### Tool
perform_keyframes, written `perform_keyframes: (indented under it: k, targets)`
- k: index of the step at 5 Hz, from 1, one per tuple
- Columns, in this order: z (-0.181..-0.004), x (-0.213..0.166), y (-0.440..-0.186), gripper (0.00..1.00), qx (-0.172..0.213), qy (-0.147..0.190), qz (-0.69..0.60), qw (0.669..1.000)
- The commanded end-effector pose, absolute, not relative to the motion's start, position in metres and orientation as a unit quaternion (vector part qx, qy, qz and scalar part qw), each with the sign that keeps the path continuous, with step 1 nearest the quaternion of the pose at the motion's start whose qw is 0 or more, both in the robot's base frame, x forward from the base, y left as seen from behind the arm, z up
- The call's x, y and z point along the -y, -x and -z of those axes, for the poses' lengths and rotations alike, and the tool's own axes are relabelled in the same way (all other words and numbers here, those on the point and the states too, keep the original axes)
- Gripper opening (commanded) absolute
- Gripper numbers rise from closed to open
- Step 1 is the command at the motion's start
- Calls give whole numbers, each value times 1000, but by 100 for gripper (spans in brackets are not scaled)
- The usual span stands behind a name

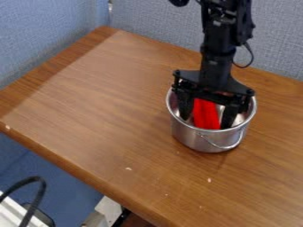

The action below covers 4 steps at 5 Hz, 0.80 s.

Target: Move the red object from the metal pot to the table

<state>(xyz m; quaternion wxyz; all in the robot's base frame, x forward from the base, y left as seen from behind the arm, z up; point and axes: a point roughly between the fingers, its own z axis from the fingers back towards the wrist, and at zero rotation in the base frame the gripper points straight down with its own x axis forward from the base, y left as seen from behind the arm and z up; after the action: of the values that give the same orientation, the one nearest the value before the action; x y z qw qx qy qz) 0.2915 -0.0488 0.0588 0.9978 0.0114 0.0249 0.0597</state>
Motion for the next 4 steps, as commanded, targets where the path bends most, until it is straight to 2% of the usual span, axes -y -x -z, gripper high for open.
perform_keyframes:
  k: [1, 2, 4]
  targets:
    - [-61, 52, -294, 0, -13, -14, -53, 998]
    - [-61, 51, -293, 0, -15, -12, -53, 998]
    - [-76, 50, -291, 0, -16, 5, -53, 998]
